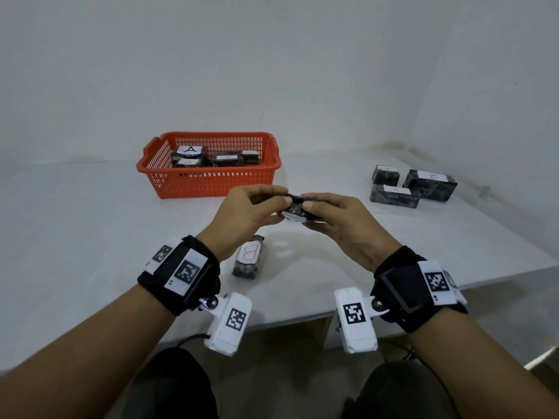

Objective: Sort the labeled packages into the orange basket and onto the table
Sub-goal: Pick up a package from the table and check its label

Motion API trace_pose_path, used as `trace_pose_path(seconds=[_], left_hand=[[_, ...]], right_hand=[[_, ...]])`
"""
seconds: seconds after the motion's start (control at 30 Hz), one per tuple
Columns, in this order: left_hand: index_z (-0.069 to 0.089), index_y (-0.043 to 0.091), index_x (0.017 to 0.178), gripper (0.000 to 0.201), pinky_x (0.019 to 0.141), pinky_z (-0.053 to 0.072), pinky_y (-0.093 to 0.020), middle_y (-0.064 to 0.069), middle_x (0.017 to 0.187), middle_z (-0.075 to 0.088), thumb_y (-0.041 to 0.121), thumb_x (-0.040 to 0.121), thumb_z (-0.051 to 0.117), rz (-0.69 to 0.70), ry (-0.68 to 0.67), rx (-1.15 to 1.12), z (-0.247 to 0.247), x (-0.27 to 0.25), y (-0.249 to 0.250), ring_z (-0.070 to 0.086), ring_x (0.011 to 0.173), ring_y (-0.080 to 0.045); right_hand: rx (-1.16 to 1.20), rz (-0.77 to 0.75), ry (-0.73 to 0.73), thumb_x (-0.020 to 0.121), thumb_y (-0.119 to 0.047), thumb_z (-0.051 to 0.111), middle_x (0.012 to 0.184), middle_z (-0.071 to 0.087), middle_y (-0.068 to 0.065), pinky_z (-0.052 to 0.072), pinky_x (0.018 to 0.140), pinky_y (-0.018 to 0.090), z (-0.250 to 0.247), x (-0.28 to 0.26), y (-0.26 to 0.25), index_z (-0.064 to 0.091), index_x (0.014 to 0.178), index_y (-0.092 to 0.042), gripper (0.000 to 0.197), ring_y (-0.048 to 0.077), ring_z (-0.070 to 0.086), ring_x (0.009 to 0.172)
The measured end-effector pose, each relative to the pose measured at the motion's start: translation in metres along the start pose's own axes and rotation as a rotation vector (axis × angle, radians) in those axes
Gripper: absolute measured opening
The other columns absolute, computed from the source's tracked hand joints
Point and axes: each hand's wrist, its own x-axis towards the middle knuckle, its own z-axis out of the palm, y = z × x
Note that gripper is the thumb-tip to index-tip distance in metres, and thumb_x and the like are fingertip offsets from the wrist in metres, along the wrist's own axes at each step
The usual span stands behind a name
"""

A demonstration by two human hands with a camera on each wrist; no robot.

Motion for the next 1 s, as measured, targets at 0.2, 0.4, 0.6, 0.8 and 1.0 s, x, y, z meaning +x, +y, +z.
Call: trace_pose_path(seconds=[0.2,0.4,0.6,0.8,1.0], left_hand=[[0.073,0.003,0.118,0.041,0.110,0.052,-0.047,-0.019,0.119,0.075,0.027,0.084,0.075,-0.080,-0.106,-0.068,-0.001,-0.003,-0.002,0.073,0.112,-0.028],[0.073,0.000,0.112,0.029,0.098,0.059,-0.037,-0.018,0.114,0.076,0.013,0.087,0.068,-0.093,-0.012,-0.063,0.005,-0.002,-0.001,0.074,0.108,-0.028],[0.074,0.003,0.111,0.020,0.079,0.061,-0.022,-0.016,0.111,0.076,0.001,0.093,0.066,-0.091,0.031,-0.018,0.009,-0.002,-0.001,0.075,0.102,-0.024],[0.072,0.005,0.113,0.021,0.099,0.057,-0.035,-0.014,0.111,0.076,0.007,0.092,0.070,-0.087,-0.004,-0.063,0.006,-0.001,0.002,0.074,0.105,-0.021],[0.071,0.004,0.118,0.023,0.082,0.058,-0.021,-0.011,0.111,0.075,0.004,0.096,0.067,-0.106,-0.021,-0.064,0.005,-0.002,0.002,0.073,0.104,-0.021]], right_hand=[[-0.078,-0.045,0.050,0.099,-0.021,0.066,0.109,0.077,0.021,0.059,0.098,0.042,-0.001,-0.001,0.004,0.075,0.114,0.002,0.029,0.038,0.071,0.109],[-0.096,-0.034,0.007,0.099,-0.011,0.065,0.113,0.076,0.019,0.058,0.099,0.040,-0.001,-0.001,0.004,0.074,0.116,0.000,0.022,0.032,0.072,0.110],[-0.137,-0.038,0.069,0.095,0.001,0.059,0.110,0.077,0.019,0.059,0.091,0.034,0.003,0.002,0.007,0.074,0.114,0.000,0.024,0.025,0.074,0.101],[-0.049,-0.015,0.064,0.097,-0.002,0.060,0.107,0.076,0.017,0.059,0.095,0.036,0.003,0.001,0.003,0.072,0.115,0.001,0.022,0.022,0.072,0.098],[0.028,0.063,0.017,0.098,-0.001,0.060,0.111,0.073,0.022,0.054,0.102,0.040,0.003,-0.001,0.000,0.070,0.118,0.004,0.023,0.026,0.068,0.102]])
